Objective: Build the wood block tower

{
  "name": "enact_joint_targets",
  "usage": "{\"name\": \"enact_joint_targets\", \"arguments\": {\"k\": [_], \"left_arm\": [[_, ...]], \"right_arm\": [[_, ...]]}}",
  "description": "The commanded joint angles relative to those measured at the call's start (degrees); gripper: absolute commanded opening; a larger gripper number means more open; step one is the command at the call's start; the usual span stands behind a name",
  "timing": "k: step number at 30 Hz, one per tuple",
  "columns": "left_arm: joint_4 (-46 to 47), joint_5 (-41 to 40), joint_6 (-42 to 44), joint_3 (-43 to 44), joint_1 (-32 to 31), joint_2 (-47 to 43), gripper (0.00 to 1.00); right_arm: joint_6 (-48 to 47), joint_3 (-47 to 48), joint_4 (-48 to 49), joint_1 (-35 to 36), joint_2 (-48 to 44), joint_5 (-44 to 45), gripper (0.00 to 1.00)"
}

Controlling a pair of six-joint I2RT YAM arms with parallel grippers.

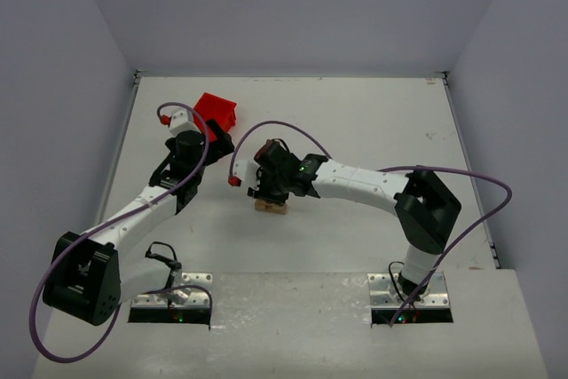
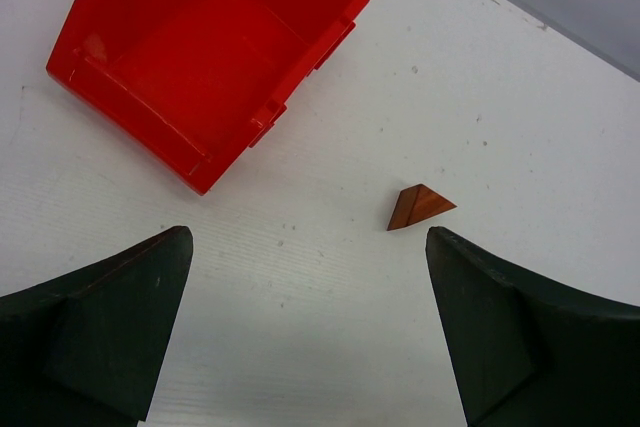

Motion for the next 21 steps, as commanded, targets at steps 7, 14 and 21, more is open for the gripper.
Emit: {"name": "enact_joint_targets", "arguments": {"k": [7,14,21], "left_arm": [[3.0,0.2,0.0,-0.3,0.5,-0.8,1.0],[3.0,-0.2,-0.1,-0.3,0.5,-0.8,1.0],[2.9,-0.2,-0.2,-0.4,0.6,-0.9,1.0]], "right_arm": [[0.7,3.1,0.8,0.0,0.1,1.4,0.23],[0.8,3.3,0.5,0.0,0.5,0.6,0.27],[1.1,3.8,-0.1,0.0,0.9,0.6,0.32]]}}
